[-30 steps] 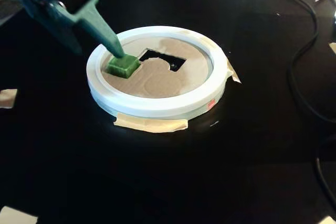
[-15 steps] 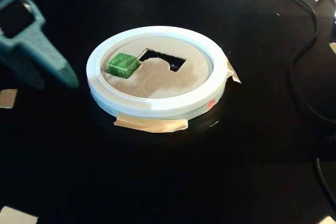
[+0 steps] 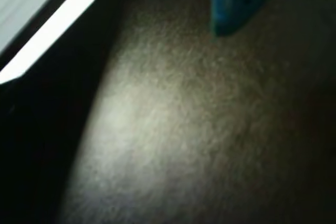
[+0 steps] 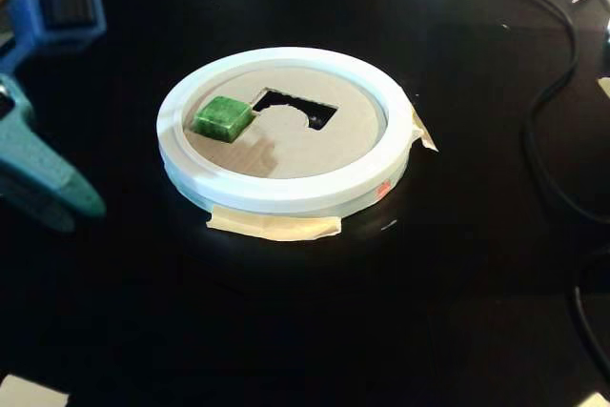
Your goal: Pick up the square block and drop it in corresponding square shaped hole
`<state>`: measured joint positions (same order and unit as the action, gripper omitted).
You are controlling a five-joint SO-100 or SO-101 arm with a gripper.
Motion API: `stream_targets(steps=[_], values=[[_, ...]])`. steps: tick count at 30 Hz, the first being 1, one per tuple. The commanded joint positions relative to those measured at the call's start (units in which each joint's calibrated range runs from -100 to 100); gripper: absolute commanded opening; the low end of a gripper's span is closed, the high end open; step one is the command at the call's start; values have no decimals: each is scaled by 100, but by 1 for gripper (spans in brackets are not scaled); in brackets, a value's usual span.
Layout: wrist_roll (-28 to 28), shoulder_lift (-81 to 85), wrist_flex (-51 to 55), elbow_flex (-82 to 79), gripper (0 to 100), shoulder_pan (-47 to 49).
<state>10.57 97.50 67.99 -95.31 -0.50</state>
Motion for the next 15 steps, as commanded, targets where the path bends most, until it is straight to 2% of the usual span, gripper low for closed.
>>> stream_targets(steps=[1, 15], values=[[-469, 250, -141, -77, 81, -300], [-518, 250, -231, -314, 82, -262]])
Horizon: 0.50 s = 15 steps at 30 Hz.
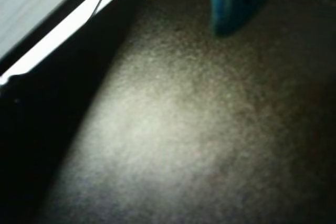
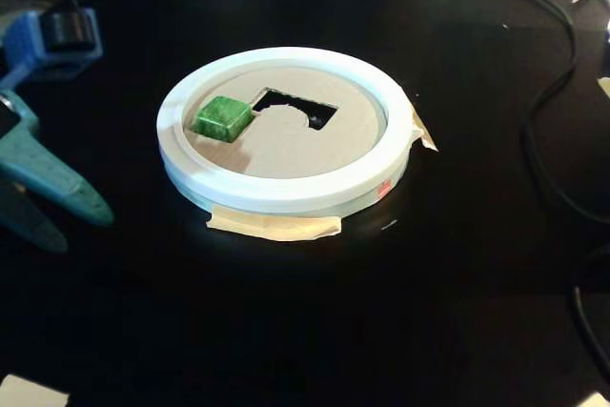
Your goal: Pick up the square block and drop it in corresponding square shaped hole
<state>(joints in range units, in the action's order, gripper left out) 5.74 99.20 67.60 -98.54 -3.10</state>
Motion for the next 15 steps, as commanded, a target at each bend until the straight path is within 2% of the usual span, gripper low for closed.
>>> stream_targets(steps=[1, 15], values=[[-34, 80, -192, 8, 82, -2], [-5, 80, -192, -1, 82, -127]])
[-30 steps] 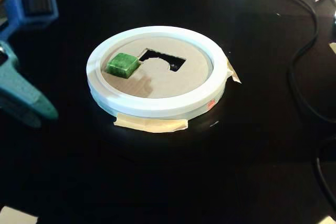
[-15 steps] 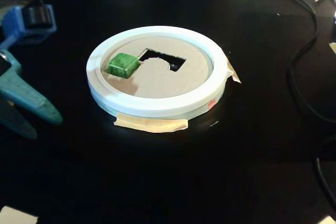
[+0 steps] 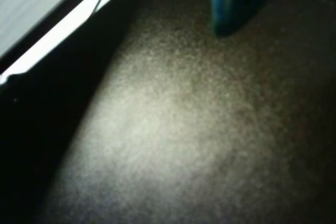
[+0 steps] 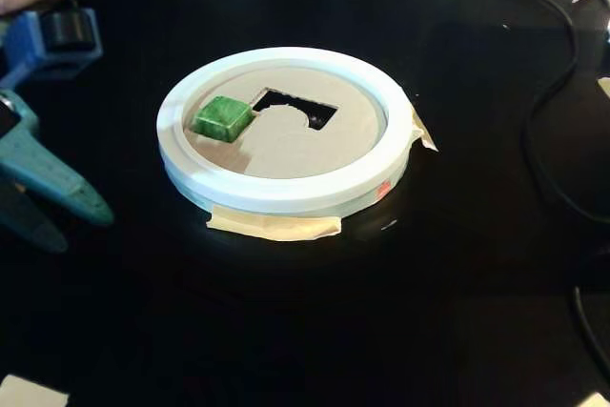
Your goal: Pick up the square block and drop it in corresponding square shaped hole
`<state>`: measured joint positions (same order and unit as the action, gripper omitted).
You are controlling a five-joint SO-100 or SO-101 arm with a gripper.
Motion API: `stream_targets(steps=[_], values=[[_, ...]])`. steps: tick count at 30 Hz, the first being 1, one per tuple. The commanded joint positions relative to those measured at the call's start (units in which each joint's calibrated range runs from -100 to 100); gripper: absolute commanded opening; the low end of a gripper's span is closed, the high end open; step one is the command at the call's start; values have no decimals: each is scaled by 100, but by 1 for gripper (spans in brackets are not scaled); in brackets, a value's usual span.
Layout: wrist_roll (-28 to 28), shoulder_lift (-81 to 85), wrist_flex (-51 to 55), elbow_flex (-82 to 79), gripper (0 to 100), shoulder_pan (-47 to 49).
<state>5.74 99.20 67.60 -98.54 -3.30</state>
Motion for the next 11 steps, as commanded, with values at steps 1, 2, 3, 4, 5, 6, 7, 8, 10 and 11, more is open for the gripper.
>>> stream_targets(steps=[1, 2, 3, 4, 5, 6, 7, 8, 10, 11], values=[[-5, 80, -192, -1, 82, -107], [-5, 80, -192, -1, 82, -107], [0, 80, -192, -1, 82, -107], [0, 80, -192, -1, 82, -120], [0, 80, -192, -1, 82, -120], [0, 80, -192, -1, 82, -120], [0, 80, -192, -1, 82, -120], [0, 80, -192, -1, 82, -120], [0, 80, -192, -1, 82, -120], [0, 80, -192, -1, 82, -120]])
